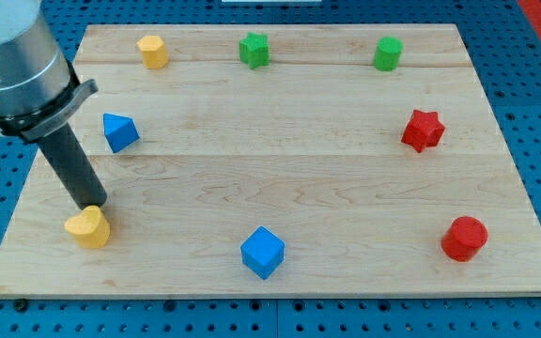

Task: Slide the yellow heart towards red circle

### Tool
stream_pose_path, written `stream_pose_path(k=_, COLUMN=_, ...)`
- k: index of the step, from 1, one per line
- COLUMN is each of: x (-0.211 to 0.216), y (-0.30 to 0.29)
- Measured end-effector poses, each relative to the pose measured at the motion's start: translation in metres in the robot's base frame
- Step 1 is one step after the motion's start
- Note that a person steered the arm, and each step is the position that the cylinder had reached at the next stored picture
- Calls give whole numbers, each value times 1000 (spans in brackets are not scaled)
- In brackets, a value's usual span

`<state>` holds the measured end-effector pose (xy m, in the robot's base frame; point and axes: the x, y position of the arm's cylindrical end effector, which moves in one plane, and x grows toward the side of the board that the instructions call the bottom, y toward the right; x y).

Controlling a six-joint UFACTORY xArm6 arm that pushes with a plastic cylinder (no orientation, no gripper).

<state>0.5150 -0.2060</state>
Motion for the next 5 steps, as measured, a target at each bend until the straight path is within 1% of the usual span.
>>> stream_pose_path(k=1, x=-5, y=-1)
stream_pose_path(k=2, x=-3, y=-29)
stream_pose_path(k=3, x=-1, y=-78)
stream_pose_path(k=4, x=4, y=-97)
stream_pose_path(k=5, x=32, y=-91)
